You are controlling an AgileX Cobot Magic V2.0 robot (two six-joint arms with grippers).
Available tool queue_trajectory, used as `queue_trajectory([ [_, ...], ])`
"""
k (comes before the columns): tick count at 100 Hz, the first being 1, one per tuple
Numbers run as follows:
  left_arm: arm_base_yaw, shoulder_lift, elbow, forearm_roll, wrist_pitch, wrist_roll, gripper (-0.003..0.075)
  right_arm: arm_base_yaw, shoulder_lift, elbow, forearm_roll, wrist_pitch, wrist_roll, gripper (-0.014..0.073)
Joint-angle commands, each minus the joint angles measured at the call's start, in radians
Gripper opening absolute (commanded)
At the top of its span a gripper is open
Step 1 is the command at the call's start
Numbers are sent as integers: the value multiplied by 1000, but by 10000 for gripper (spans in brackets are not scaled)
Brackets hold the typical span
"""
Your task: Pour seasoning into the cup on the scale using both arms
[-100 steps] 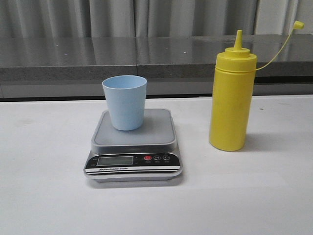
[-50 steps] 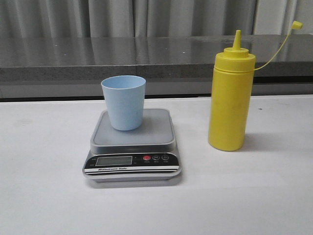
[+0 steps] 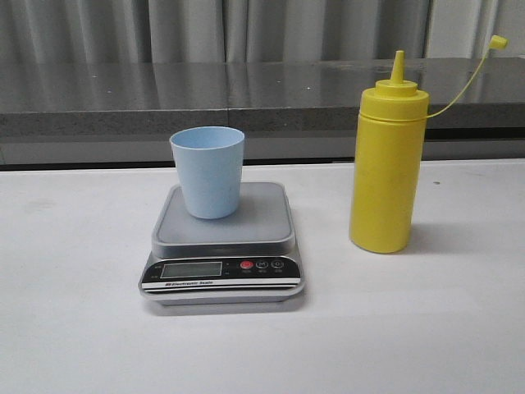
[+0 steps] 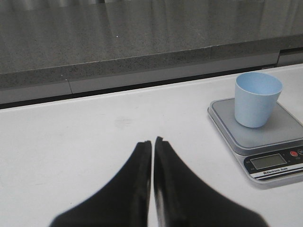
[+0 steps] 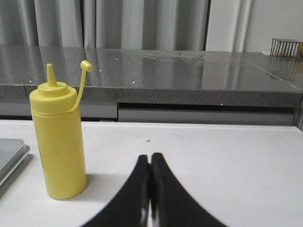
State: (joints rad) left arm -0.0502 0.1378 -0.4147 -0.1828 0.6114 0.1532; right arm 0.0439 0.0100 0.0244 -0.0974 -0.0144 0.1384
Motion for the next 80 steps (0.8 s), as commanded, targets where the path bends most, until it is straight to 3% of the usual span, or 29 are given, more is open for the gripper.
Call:
queue_trajectory([
  [1,1,14,-26,-13,-74,-11,10,-7,-38,3,3,-17,2,-67],
  [80,1,16,-26,-13,-74,-11,10,-7,-36,2,6,-26,2,-67],
])
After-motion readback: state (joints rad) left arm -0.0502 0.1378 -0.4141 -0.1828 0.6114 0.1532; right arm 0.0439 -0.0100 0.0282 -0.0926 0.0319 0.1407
